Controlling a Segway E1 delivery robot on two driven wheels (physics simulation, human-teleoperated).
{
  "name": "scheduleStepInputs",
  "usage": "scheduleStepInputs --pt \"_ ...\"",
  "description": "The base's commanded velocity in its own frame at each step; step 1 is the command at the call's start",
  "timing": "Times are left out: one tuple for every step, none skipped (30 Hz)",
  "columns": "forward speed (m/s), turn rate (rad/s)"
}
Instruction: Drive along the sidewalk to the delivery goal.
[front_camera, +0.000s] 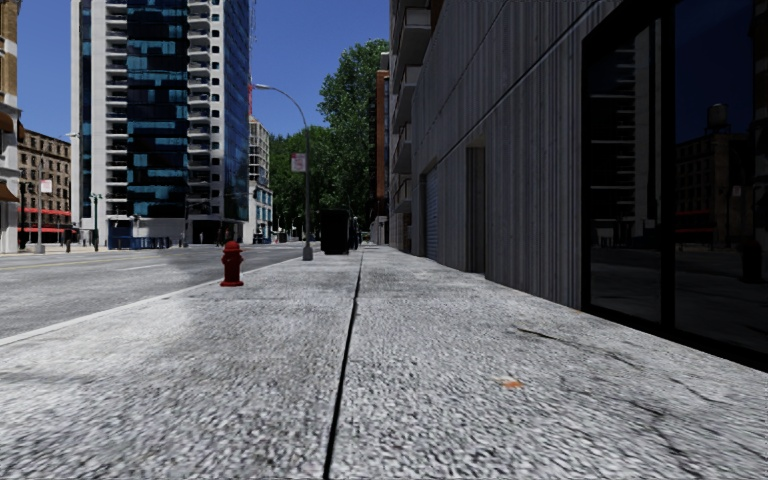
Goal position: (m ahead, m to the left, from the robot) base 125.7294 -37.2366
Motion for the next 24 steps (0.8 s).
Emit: scheduleStepInputs --pt "2.00 0.00" --pt "2.00 0.00" --pt "2.00 0.00" --pt "2.00 0.00" --pt "2.00 0.00" --pt "2.00 0.00" --pt "2.00 0.00" --pt "2.00 0.00" --pt "2.00 0.00" --pt "2.00 0.00" --pt "2.00 0.00" --pt "2.00 0.00" --pt "2.00 0.00" --pt "1.95 0.00" --pt "1.83 0.00" --pt "1.83 0.00" --pt "1.82 0.00" --pt "2.00 0.00" --pt "2.00 0.00" --pt "2.00 0.00" --pt "2.00 0.00" --pt "2.00 0.00" --pt "2.00 0.00" --pt "2.00 0.00"
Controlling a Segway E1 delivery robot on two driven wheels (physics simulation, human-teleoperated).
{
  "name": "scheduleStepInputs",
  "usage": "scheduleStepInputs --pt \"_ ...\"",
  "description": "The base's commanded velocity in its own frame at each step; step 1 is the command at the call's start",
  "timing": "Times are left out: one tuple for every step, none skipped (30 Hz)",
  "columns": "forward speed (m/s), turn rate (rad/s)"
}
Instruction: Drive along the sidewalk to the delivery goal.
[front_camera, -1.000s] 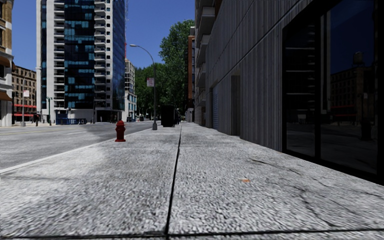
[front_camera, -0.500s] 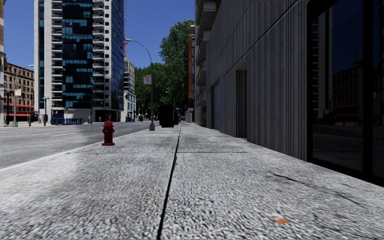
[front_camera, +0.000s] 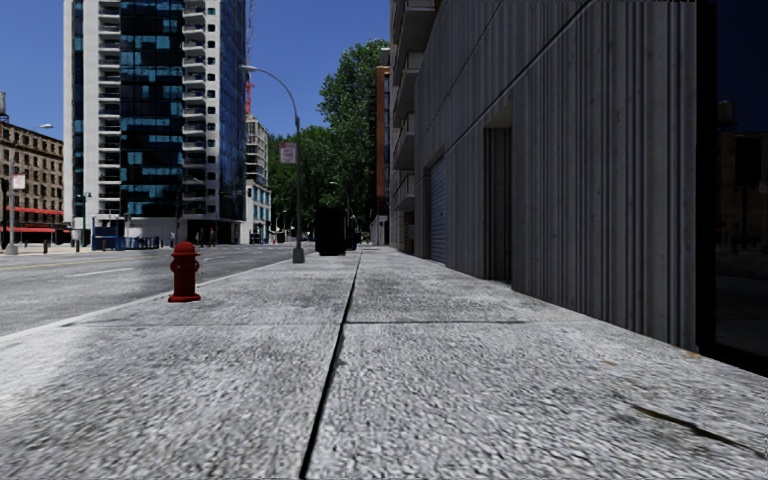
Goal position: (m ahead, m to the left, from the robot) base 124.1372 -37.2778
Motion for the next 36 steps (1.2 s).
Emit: scheduleStepInputs --pt "2.00 0.00" --pt "2.00 0.00" --pt "1.95 0.00" --pt "1.92 0.00" --pt "1.91 0.00" --pt "1.91 0.00" --pt "1.91 0.00" --pt "1.91 0.00" --pt "1.91 0.00" --pt "1.91 0.00" --pt "1.91 0.00" --pt "1.91 0.00" --pt "1.91 0.00" --pt "1.91 0.00" --pt "1.91 0.00" --pt "1.91 0.00" --pt "1.92 0.00" --pt "2.00 0.00" --pt "2.00 0.00" --pt "2.00 0.00" --pt "2.00 0.00" --pt "2.00 0.00" --pt "2.00 0.00" --pt "2.00 0.00" --pt "2.00 0.00" --pt "2.00 0.00" --pt "1.99 0.00" --pt "1.94 0.00" --pt "1.94 0.00" --pt "1.92 0.00" --pt "1.90 0.00" --pt "1.90 0.00" --pt "1.90 0.00" --pt "1.90 0.00" --pt "1.90 0.00" --pt "1.89 0.00"
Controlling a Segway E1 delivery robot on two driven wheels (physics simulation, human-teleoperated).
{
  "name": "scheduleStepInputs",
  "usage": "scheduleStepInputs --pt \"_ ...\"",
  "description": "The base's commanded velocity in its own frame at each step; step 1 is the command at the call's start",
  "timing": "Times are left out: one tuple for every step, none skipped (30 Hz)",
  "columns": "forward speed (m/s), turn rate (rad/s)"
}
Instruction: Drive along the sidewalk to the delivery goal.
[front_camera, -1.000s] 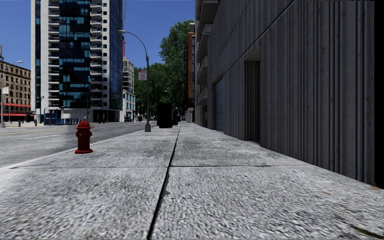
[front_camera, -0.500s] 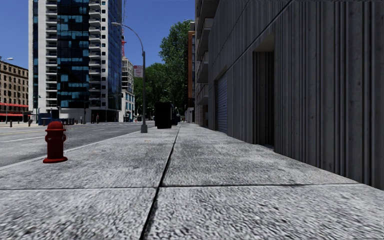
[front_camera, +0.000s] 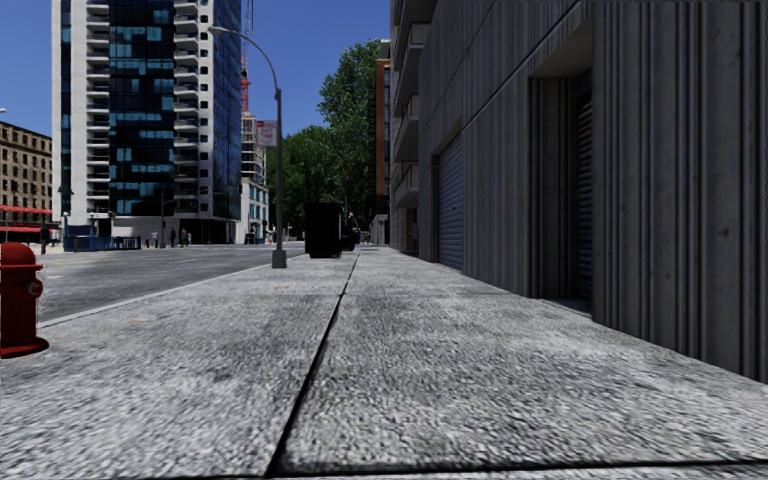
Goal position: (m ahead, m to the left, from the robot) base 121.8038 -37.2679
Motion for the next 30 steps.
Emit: scheduleStepInputs --pt "1.89 0.00" --pt "1.89 0.00" --pt "1.89 0.00" --pt "1.89 0.00" --pt "1.89 0.00" --pt "1.89 0.00" --pt "1.89 0.00" --pt "1.89 0.00" --pt "1.90 0.00" --pt "1.90 0.00" --pt "1.90 0.00" --pt "1.90 0.00" --pt "1.90 0.00" --pt "1.90 0.00" --pt "1.90 0.00" --pt "1.90 0.00" --pt "1.91 0.00" --pt "1.92 0.00" --pt "1.92 0.00" --pt "1.92 0.00" --pt "1.92 0.00" --pt "1.92 0.00" --pt "1.92 0.00" --pt "1.92 0.00" --pt "1.92 0.00" --pt "1.92 0.00" --pt "1.92 0.00" --pt "1.93 0.00" --pt "1.94 0.00" --pt "1.94 0.00"
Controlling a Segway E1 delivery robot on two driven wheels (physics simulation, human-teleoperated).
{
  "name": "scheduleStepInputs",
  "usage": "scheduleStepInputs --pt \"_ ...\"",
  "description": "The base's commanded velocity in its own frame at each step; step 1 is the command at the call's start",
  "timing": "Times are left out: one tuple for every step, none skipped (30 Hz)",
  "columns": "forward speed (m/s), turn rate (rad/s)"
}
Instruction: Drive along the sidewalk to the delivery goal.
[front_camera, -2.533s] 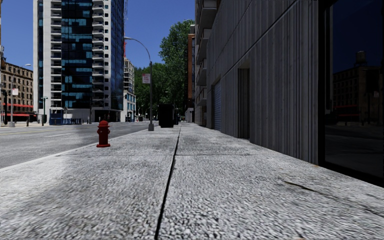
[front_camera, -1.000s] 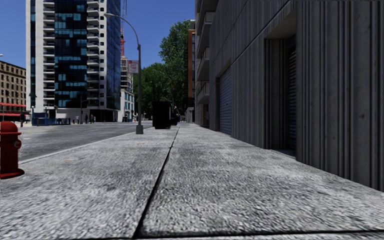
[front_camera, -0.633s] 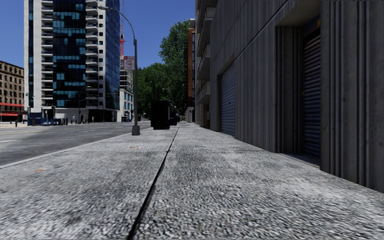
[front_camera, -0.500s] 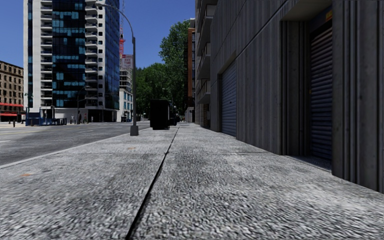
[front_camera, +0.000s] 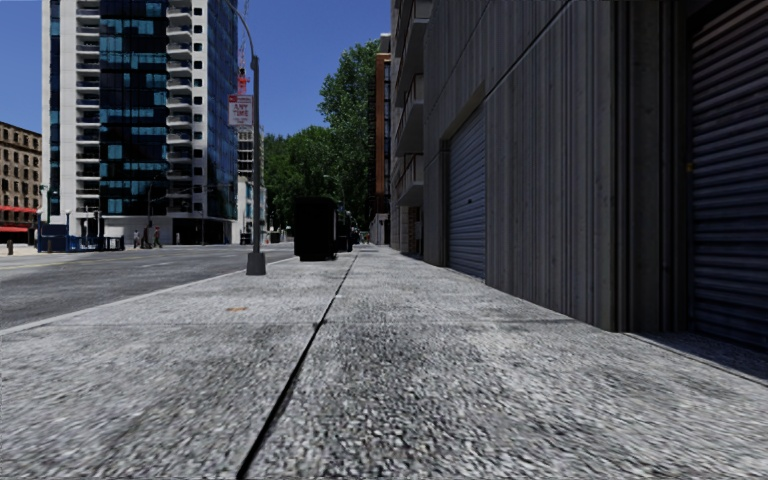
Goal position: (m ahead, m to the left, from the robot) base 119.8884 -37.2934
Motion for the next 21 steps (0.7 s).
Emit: scheduleStepInputs --pt "1.95 0.00" --pt "1.96 0.00" --pt "1.96 0.00" --pt "1.96 0.00" --pt "1.96 0.00" --pt "1.97 0.00" --pt "1.97 0.00" --pt "1.97 0.00" --pt "1.97 0.00" --pt "1.97 0.00" --pt "1.98 0.00" --pt "1.98 0.00" --pt "1.98 0.00" --pt "1.98 0.00" --pt "1.98 0.00" --pt "1.98 0.00" --pt "1.98 0.00" --pt "1.98 0.00" --pt "1.98 0.00" --pt "1.98 0.00" --pt "1.98 0.00"
